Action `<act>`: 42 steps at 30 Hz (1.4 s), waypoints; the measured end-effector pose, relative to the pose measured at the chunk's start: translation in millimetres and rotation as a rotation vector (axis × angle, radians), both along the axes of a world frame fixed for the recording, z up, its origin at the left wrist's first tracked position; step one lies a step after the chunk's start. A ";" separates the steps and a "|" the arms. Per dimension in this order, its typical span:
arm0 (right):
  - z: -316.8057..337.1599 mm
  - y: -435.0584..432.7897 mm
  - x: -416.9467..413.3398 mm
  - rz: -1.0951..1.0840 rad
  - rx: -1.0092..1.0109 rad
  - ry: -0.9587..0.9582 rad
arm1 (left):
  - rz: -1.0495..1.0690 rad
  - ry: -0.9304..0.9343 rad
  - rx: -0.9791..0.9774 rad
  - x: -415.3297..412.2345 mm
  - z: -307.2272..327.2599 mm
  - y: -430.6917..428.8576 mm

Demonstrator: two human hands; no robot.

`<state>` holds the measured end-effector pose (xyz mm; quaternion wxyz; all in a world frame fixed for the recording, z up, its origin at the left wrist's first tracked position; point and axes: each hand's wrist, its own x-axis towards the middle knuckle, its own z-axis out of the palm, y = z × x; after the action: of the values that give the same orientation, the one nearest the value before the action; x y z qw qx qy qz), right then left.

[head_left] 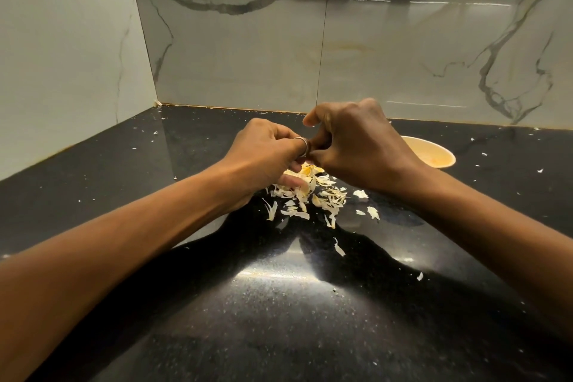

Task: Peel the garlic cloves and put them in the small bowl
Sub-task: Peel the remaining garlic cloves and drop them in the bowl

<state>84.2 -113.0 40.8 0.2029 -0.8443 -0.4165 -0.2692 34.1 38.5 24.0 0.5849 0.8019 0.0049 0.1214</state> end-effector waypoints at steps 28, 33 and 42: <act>3.0 -3.7 0.1 0.028 0.028 0.143 | -0.030 -0.015 -0.016 -0.2 8.7 4.4; -0.5 -1.7 -2.5 0.017 -0.009 0.111 | 0.007 -0.016 0.007 0.7 5.5 2.1; -1.6 -0.5 -4.3 0.010 -0.025 0.130 | 0.045 -0.023 -0.012 1.2 0.6 -0.3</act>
<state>79.9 -113.5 39.2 0.2204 -0.8603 -0.4101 -0.2077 35.2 38.2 24.6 0.5870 0.7966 0.0172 0.1436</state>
